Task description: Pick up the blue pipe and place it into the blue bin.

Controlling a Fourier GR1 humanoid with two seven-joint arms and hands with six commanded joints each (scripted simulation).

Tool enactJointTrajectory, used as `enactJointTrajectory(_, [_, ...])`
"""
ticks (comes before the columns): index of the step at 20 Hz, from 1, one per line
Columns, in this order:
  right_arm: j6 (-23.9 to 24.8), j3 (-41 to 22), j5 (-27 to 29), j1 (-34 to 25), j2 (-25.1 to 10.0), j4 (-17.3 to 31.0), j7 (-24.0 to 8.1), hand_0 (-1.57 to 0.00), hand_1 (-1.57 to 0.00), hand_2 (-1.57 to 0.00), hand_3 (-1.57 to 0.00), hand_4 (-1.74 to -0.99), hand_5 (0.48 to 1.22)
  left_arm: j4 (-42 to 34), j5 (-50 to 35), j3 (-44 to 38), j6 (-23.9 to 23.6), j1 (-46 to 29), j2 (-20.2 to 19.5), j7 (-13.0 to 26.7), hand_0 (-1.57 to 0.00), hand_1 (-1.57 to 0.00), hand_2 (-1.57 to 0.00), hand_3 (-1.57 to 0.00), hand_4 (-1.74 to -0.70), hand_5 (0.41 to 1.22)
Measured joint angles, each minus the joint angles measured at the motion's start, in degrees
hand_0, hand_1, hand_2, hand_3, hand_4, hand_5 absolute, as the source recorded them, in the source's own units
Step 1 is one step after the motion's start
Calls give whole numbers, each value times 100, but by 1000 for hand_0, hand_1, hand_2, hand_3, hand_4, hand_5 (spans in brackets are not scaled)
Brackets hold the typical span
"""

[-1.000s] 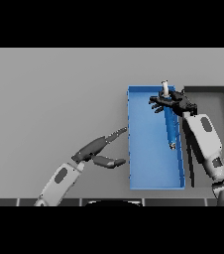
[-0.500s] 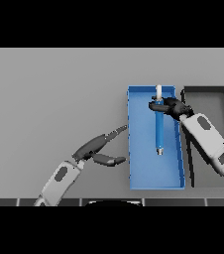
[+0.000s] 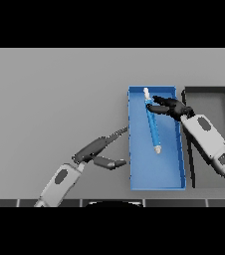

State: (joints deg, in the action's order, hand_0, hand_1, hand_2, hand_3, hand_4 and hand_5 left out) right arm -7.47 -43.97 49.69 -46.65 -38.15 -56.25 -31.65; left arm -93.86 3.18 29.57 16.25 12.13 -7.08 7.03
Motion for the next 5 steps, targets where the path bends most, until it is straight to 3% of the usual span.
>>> enactJointTrajectory(5, [-11,-41,-62,-58,-24,-51,-31,-212,-100,-24,-5,-1152,798,-104,22,13,43,-240,-186,-166,1,1,1,1,-885,480])
